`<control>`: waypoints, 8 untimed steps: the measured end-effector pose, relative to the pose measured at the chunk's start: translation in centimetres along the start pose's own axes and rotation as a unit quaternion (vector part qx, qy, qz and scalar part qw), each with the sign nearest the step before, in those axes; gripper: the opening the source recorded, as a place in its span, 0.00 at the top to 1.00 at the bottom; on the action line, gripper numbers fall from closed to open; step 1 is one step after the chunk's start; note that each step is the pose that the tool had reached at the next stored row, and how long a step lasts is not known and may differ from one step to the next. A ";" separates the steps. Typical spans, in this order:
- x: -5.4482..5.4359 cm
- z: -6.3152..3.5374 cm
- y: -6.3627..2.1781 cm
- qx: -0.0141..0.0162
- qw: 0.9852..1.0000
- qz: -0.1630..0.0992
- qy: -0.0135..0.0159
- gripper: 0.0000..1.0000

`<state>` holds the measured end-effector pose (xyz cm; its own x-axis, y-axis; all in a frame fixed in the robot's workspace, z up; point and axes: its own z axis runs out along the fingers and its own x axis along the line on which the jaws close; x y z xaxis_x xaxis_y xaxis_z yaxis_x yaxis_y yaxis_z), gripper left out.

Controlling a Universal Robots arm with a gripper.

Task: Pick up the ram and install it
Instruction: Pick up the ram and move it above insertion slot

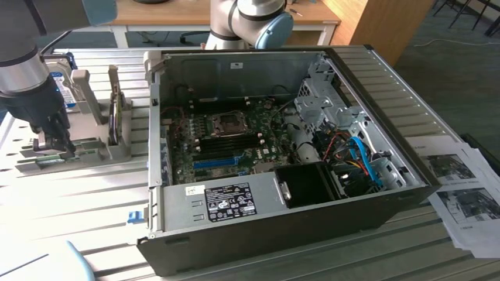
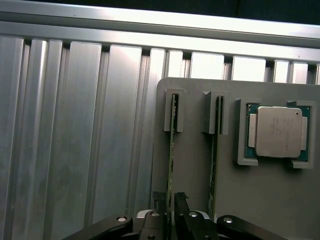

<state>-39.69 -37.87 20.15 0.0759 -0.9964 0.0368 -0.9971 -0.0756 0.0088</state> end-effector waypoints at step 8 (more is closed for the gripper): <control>0.0 0.00 0.00 0.000 1.000 0.000 0.000 0.80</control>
<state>-39.68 -37.87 20.15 0.0759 -0.9964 0.0368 -0.9971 -0.0756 0.0088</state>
